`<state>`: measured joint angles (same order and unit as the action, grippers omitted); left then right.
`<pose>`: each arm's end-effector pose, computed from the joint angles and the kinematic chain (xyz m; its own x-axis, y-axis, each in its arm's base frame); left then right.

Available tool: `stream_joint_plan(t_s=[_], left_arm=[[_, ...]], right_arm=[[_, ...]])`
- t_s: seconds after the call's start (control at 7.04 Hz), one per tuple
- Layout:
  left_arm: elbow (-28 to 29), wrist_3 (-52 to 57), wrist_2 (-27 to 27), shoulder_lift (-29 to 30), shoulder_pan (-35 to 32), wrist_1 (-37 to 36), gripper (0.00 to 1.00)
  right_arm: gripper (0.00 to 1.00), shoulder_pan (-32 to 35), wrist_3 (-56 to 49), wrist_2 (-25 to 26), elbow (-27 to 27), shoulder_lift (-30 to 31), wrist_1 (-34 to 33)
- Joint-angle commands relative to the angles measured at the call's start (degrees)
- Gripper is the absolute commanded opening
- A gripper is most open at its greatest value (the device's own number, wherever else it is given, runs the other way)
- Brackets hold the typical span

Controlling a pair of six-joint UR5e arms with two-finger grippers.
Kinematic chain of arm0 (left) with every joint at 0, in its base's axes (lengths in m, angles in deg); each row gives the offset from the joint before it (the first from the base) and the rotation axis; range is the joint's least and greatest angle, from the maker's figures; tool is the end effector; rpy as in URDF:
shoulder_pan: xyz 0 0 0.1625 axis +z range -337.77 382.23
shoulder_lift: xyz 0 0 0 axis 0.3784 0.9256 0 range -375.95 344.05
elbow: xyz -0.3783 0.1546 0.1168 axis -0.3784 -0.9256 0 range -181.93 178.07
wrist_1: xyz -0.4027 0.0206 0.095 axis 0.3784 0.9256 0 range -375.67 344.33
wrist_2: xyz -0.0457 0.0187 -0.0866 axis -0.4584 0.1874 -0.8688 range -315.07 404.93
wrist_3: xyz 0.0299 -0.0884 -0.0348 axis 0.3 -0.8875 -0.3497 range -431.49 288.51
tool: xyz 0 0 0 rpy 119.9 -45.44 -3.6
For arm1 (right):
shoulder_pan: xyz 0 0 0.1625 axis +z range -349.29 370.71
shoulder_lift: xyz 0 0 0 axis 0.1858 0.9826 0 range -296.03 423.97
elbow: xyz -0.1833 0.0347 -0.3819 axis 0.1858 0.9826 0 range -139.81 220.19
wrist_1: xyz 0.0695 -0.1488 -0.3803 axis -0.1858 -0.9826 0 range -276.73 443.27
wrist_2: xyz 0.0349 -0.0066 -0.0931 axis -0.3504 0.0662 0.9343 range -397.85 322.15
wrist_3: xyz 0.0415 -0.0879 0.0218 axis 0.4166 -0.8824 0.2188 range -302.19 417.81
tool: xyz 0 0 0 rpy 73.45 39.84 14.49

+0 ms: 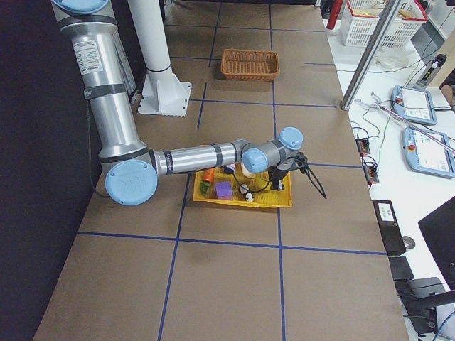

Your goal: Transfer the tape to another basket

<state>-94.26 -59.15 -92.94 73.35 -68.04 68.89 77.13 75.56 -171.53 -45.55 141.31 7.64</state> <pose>-0.0618 -0.4816 0.6497 0.6561 0.1619 -0.7371 -0.1386 0.9860 0.0931 -0.1813 -0.5765 0.5478 0.6419 -0.2513 0.7245 0.1818 0.9677 0.1745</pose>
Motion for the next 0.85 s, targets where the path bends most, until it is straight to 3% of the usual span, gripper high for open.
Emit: stream_joint_plan(t_s=[0.0, 0.28, 0.71], left_arm=[[-0.3, 0.0, -0.6, 0.0, -0.1, -0.1, 1.00], [-0.7, 0.0, -2.4, 0.6, 0.0, 0.0, 1.00], [-1.4, -11.2, -4.9, 5.5, 0.6, 1.0, 1.00]], right_arm=[[0.00, 5.9, 0.1, -8.0, -5.3, 0.4, -0.6], [0.00, 6.0, 2.9, -13.4, -6.4, -0.3, 0.0], [0.00, 2.2, 20.2, -14.4, -8.0, -8.1, 0.2]])
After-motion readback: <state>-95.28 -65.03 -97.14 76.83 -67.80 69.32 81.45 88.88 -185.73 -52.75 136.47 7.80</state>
